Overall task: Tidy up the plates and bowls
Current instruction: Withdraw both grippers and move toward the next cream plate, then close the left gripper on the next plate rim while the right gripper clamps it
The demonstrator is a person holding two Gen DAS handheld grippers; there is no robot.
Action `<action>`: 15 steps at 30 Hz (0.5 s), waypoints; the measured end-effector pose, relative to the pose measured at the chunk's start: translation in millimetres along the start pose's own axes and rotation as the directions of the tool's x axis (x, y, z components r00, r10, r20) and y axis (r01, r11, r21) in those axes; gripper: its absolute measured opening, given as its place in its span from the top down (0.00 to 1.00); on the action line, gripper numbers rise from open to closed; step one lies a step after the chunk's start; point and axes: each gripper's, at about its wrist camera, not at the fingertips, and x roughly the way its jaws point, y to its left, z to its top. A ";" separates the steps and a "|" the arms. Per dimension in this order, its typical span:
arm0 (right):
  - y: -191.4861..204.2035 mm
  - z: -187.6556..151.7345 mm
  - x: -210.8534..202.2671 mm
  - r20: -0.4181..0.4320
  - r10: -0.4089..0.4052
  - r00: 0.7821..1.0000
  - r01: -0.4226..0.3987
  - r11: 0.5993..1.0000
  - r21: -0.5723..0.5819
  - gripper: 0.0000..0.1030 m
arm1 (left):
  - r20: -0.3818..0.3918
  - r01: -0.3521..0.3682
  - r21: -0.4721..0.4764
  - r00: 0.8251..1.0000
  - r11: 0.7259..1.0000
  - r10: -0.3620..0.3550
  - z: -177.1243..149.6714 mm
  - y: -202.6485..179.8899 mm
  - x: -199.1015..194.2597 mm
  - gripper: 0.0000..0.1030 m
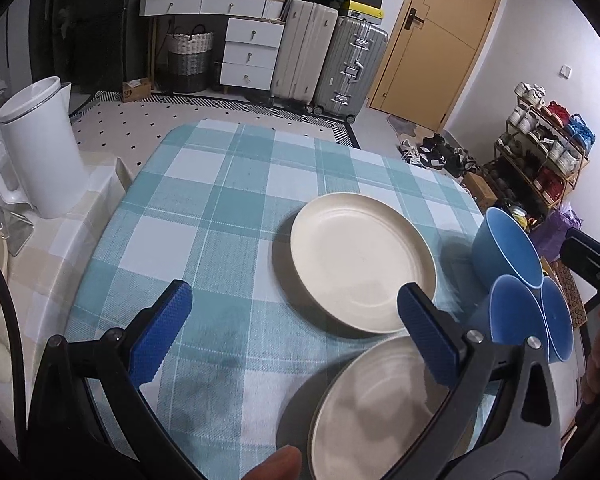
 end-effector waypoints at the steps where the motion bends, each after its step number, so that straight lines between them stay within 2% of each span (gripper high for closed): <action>1: -1.4 1.6 3.8 -0.005 0.004 1.000 -0.004 1.000 -0.001 0.02 | 0.000 -0.002 0.001 1.000 1.000 0.002 1.0 -0.5 1.8 0.01; 15: -11.7 19.4 58.5 -0.094 0.035 0.995 -0.034 0.999 0.010 0.02 | -0.050 -0.056 0.058 0.997 0.997 0.059 13.7 -3.8 47.1 0.01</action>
